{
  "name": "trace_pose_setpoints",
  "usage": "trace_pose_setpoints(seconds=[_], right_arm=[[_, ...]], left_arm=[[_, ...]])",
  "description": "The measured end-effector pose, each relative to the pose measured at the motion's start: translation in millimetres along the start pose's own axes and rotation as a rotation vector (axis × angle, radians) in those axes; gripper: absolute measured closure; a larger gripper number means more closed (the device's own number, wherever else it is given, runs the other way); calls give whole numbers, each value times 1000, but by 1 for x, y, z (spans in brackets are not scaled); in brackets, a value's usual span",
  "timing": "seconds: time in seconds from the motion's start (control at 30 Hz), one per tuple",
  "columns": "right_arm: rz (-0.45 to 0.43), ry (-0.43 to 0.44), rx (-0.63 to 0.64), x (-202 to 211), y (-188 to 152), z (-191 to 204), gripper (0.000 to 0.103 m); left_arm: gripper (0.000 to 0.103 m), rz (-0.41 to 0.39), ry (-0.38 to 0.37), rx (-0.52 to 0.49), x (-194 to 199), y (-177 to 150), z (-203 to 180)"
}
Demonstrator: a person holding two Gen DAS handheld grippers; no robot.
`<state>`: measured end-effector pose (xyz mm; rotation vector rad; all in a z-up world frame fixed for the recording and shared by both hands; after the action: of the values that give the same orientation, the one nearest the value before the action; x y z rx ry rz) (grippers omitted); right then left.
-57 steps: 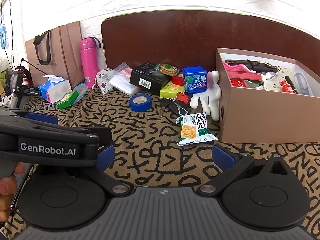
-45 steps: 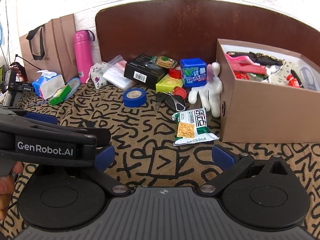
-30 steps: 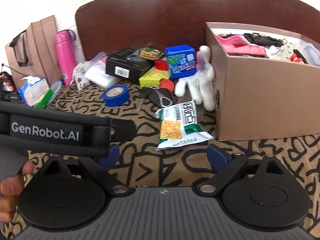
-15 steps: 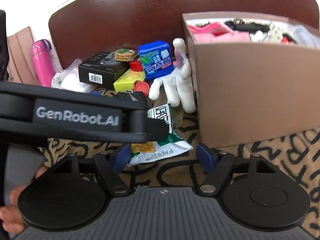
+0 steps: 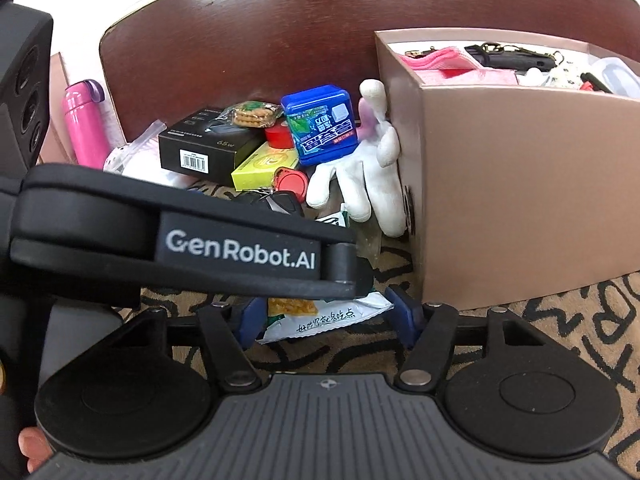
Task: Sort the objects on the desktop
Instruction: 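Reach the left gripper to the green-and-white snack packet and grasp it, then carry the snack packet with the left gripper into the brown box and release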
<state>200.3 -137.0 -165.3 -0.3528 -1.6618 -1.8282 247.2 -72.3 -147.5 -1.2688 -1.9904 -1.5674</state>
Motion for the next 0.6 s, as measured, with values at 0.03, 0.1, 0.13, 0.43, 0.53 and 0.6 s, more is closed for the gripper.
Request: trace_pose_setpoints(seconds=[0.03,0.1,0.13,0.43,0.53,0.6], right_arm=[[0,2,5,1,0,1,37],[4,12,11,4,-1,4,38],[4,19,13,6,-1,5,40],[45,69,52,28,-16,21,44],[67,91,61,41,-23,26,45],[75,105,68,51,-28,28,45]], left_arm=[[42,1,3,-5,1,-1,0],[43,6,8,-9,3,-4,0],[43,7,11,-12,5,-6,-1],[46,23,49,15,29,-30,-5],[46,36,63,26,41,-42,-9],[46,39,69,31,49,-49,-12]])
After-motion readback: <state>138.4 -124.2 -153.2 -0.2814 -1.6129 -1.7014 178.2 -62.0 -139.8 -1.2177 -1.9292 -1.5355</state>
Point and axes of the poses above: each gripper's, at about its wrist camera, not at the fingertips, and x roughly against the way its jaws point, z to its left, y to its top, the point moved 6 cm from there along -x, roughly the way its jaws point
